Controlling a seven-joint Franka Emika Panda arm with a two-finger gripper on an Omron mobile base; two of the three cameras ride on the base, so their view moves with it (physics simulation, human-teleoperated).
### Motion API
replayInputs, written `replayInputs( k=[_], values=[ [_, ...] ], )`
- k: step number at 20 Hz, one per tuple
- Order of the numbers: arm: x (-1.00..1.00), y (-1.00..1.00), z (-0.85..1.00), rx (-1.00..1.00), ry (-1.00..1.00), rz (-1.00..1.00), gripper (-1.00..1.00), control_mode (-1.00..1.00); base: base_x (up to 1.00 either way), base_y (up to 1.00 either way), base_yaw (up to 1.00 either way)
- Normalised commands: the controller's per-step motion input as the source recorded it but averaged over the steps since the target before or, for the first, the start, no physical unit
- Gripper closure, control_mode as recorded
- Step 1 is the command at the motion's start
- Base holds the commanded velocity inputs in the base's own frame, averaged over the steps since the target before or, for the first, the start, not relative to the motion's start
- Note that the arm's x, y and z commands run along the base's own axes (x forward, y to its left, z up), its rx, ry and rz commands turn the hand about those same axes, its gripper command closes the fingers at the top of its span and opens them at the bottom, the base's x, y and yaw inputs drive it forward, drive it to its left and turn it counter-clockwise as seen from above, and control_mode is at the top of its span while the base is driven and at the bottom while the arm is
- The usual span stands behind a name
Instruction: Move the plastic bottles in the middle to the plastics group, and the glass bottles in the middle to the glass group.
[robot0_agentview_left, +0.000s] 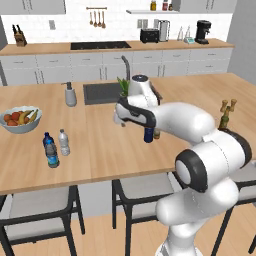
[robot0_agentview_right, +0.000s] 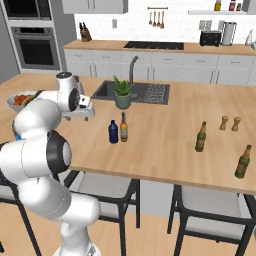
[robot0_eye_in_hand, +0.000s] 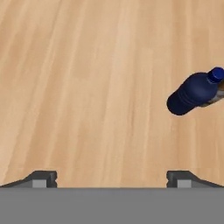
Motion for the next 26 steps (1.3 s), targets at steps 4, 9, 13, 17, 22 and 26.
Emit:
replayInputs(
  k=[4, 9, 13, 17, 22, 26],
  values=[
    [-0.02, -1.00, 0.00, 0.00, 0.21, -0.44, -1.00, -1.00, 0.00, 0.00, 0.00],
    [-0.01, -0.77, -0.05, 0.03, 0.16, -0.38, -1.00, -1.00, 0.00, 0.00, 0.00],
    [0.11, -0.04, -0.26, 0.01, 0.03, -0.20, -1.00, -1.00, 0.00, 0.00, 0.00],
    [0.20, 0.00, -0.06, -0.05, 0.00, -0.19, -1.00, -1.00, 0.00, 0.00, 0.00],
    [0.17, 0.00, -0.01, -0.04, 0.00, -0.12, -1.00, -1.00, 0.00, 0.00, 0.00],
    [0.49, 0.00, -0.11, 0.00, -0.01, 0.00, -1.00, -1.00, 0.00, 0.00, 0.00]
  ],
)
